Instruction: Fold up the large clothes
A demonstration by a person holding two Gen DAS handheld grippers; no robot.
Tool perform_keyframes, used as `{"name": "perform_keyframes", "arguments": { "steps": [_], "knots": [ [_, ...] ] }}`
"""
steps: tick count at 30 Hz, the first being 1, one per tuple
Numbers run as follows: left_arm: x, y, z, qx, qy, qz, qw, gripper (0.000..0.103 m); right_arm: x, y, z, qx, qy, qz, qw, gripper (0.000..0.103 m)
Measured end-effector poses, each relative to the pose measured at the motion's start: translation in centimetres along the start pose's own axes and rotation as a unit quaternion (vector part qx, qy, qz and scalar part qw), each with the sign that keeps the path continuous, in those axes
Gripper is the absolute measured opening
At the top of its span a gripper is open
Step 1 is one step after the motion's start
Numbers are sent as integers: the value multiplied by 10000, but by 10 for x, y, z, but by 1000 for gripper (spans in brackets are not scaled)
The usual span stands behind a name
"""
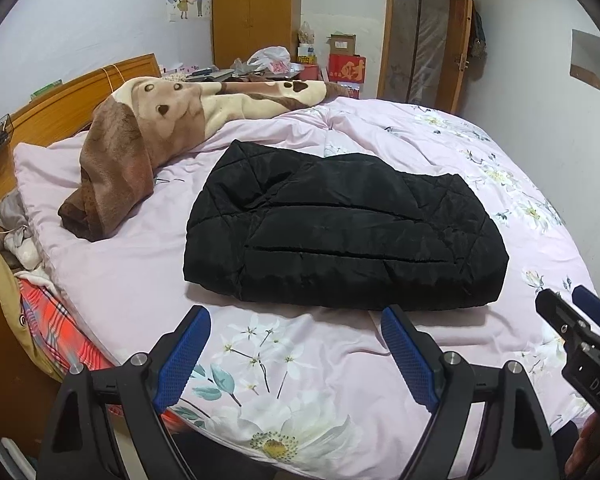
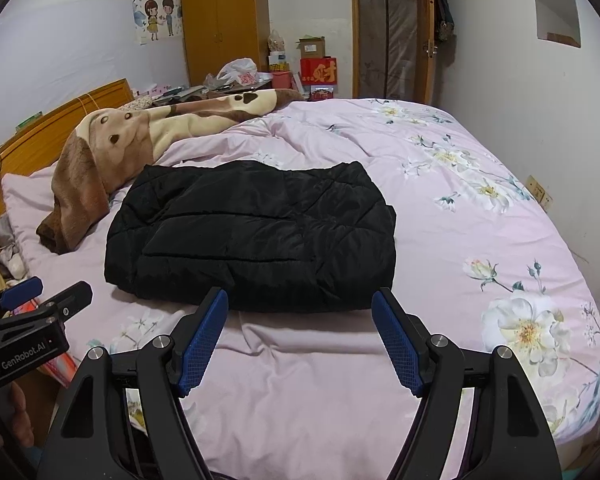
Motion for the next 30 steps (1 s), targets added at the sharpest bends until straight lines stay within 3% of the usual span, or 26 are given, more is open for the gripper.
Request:
{"name": "perform_keyframes", "arguments": {
  "steps": [12, 17, 30],
  "knots": [
    [10, -11, 3, -143, -97, -31, 9998, 87, 2, 4, 3, 35, 9, -69, 10000, 74],
    [7, -11, 5, 23, -56, 199, 9998, 87, 2, 4, 4, 33, 26, -85, 10000, 74],
    [15, -12, 4, 161, -145, 127, 9997, 87, 4, 11, 5, 39, -16, -118, 9999, 74]
  ]
}}
Point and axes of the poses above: each gripper's, at about its wrist camera, not at the fingertips, and x roughly against the way its jaws point, y to its left, z to its underside, the point moved 4 cm from there along -x, roughly the way its jaws point, and after that the axes turned 9 degrees about -x, right-handed, at the moved point
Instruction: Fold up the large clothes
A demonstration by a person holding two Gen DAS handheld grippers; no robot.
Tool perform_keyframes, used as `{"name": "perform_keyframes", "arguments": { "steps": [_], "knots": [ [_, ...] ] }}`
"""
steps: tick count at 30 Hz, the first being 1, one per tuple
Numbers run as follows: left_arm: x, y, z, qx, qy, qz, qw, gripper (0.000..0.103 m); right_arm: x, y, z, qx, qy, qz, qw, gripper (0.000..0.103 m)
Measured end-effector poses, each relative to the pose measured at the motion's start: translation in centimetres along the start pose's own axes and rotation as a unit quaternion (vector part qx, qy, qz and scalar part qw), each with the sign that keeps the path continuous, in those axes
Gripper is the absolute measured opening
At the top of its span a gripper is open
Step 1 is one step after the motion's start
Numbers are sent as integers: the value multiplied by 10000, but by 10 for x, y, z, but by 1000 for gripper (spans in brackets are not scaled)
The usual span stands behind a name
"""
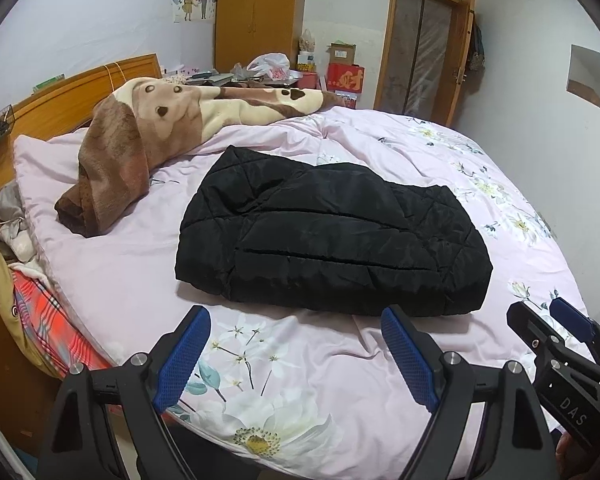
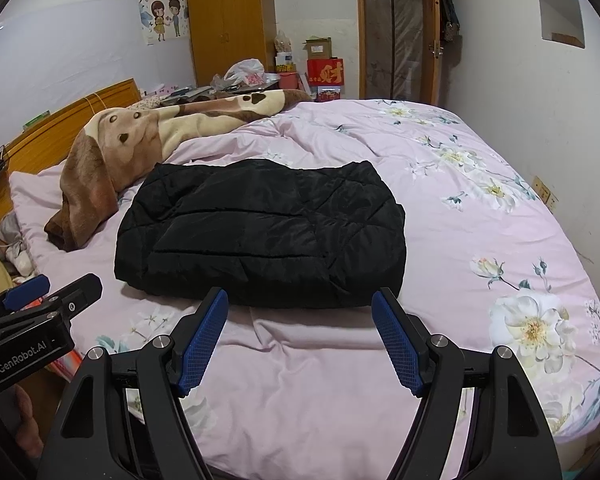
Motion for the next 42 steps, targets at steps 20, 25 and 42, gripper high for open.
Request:
{"name": "perform_keyframes", "arguments": {
  "steps": [20, 25, 42],
  "knots": [
    [-1, -6, 1, -138, -5, -79, 9999, 87, -1, -1, -1, -19, 8, -2, 10000, 74],
    [0, -8, 2, -188, -32, -51, 9998, 87, -1, -1, 0, -33, 18, 1, 10000, 74],
    [0, -4, 4, -224, -11, -149, 9996, 87, -2, -4, 0, -52, 33, -4, 10000, 74]
  ]
}}
Point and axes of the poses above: each gripper's, at about its wrist camera, not at the fingertips, and x roughly against the way its jaws point, y to its left, z to its underside, the point moved 4 cm from there along -x, roughly the way its jaws point, and after that the axes turned 9 degrees about -x, right-handed, at the moved point
